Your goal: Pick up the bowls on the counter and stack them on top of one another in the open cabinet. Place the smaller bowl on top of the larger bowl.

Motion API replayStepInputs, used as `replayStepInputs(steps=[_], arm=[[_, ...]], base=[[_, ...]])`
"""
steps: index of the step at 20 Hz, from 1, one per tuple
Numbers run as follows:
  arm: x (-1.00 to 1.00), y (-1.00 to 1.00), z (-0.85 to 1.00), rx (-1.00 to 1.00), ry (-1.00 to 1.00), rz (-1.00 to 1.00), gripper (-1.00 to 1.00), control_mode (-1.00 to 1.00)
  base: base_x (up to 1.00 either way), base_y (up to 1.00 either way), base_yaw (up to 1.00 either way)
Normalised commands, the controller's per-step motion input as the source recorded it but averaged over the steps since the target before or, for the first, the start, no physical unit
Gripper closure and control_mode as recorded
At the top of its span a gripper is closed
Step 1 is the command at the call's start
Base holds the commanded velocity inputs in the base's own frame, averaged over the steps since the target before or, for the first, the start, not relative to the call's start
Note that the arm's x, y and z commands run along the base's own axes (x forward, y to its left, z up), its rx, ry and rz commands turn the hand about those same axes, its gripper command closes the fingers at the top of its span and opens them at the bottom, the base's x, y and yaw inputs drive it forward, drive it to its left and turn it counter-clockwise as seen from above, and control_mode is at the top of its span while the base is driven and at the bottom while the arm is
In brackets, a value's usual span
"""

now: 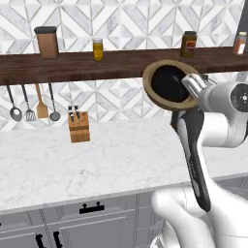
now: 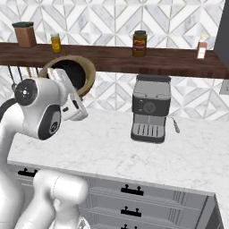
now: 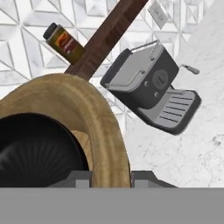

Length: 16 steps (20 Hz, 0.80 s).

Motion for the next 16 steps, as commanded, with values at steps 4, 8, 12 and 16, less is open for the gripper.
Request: replayStepInputs(steps=[4, 8, 12, 16], arm=[[0.15, -0.02, 1.00, 0.07, -0.04, -0.11, 1.00, -1.00], [0.96, 0.00, 0.79, 0.08, 0.01, -0.06, 1.00, -1.00], [1.00, 0.00, 0.28, 0.01, 0.13, -0.01, 1.00, -1.00], [1.00, 0.00, 0.00, 0.00, 0.18, 0.00, 1.00, -1.00]], base=[[0.00, 0.00, 0.00], [0.00, 0.00, 0.00], [0.00, 0.00, 0.00], [0.00, 0.00, 0.00]])
